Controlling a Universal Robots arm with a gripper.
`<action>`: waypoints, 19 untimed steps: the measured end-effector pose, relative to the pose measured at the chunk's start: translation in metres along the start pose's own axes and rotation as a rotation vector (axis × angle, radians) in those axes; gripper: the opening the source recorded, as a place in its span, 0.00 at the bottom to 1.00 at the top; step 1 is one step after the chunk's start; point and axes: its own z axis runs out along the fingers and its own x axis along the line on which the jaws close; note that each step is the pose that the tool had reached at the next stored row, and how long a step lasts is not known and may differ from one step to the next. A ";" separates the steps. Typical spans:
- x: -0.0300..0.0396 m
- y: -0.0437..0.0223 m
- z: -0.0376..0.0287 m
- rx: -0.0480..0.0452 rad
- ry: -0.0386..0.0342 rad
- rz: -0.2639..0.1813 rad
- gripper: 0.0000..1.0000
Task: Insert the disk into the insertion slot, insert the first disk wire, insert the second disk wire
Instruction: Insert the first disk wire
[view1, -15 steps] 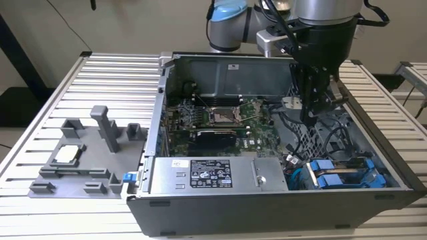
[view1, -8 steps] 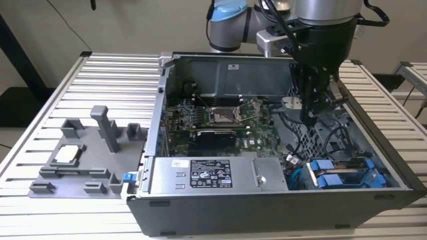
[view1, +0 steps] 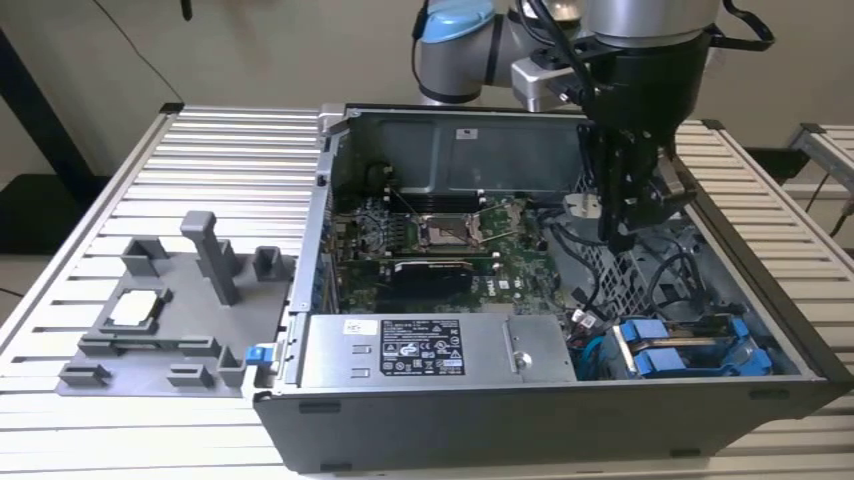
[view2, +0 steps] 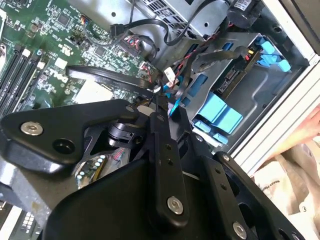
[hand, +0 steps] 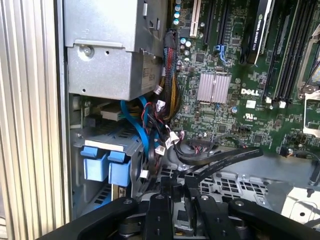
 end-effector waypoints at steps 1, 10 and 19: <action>-0.0016 0.0000 0.0002 -0.0019 0.0205 -0.004 0.26; -0.0023 0.0004 0.0011 -0.0071 0.0759 -0.014 0.26; -0.0024 0.0006 0.0011 -0.0066 0.0705 -0.013 0.16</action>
